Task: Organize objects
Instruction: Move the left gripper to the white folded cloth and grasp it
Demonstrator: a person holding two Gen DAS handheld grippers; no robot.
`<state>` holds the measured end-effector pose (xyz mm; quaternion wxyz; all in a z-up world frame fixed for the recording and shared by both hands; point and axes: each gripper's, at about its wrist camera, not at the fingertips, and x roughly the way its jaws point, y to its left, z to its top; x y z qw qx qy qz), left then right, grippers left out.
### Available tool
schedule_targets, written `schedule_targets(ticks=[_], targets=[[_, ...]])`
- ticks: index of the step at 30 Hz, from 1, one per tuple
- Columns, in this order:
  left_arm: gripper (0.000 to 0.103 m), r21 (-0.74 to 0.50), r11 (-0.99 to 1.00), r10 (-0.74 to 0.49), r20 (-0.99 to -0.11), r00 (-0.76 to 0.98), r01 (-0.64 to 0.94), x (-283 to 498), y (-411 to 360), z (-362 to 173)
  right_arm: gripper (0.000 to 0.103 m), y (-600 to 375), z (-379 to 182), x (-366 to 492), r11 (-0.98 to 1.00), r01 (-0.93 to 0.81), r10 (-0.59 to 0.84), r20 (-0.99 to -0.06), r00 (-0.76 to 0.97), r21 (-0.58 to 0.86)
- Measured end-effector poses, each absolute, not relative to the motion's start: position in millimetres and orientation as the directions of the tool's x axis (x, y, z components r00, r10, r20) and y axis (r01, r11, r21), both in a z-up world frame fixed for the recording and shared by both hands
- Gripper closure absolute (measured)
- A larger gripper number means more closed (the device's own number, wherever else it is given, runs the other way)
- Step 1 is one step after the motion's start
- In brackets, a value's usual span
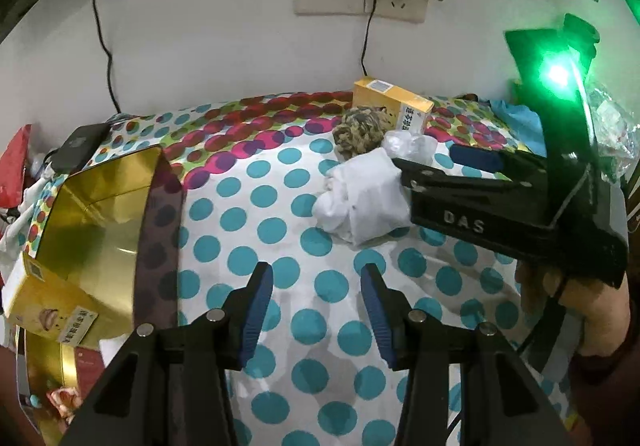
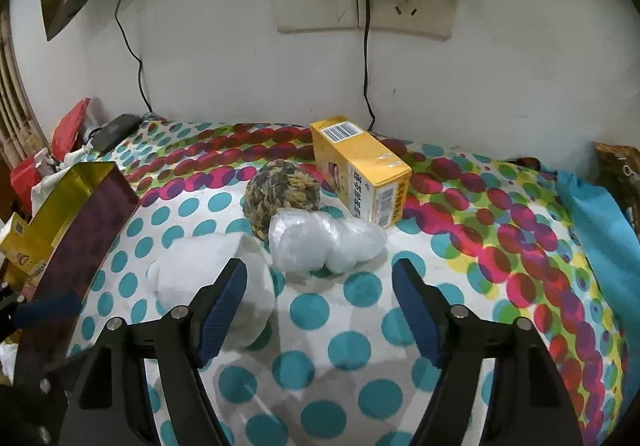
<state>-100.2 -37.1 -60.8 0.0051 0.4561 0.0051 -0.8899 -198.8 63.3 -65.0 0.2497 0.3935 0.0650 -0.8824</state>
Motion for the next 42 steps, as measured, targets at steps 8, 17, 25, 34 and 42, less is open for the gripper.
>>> schedule_targets(ticks=[8, 17, 25, 34, 42], targets=[[0.056, -0.024, -1.000, 0.020, -0.809, -0.587, 0.000, -124.0, -31.0, -67.0, 0.067, 56.9, -76.2, -215.9, -0.867, 0.491, -0.380, -0.745, -0.549, 0.080], [0.056, -0.096, -0.995, 0.088, -0.810, -0.579, -0.016, -136.1, -24.0, -70.8, 0.097, 82.0, -76.5, -208.3, -0.874, 0.480, -0.370, -0.742, -0.559, 0.075], [0.047, -0.136, -0.991, 0.114, -0.798, -0.592, -0.008, -149.3, -12.6, -70.6, 0.092, 110.7, -78.6, -189.4, -0.871, 0.475, -0.401, -0.739, -0.542, 0.125], [0.036, -0.115, -0.992, 0.064, -0.801, -0.596, 0.048, -176.6, -9.0, -77.9, 0.076, 120.1, -77.6, -192.3, -0.882, 0.440, -0.413, -0.727, -0.549, 0.169], [0.037, -0.088, -0.993, 0.022, -0.780, -0.626, 0.074, -183.0, -17.8, -96.7, 0.065, 118.5, -73.8, -187.0, -0.897, 0.424, -0.377, -0.714, -0.590, 0.124]])
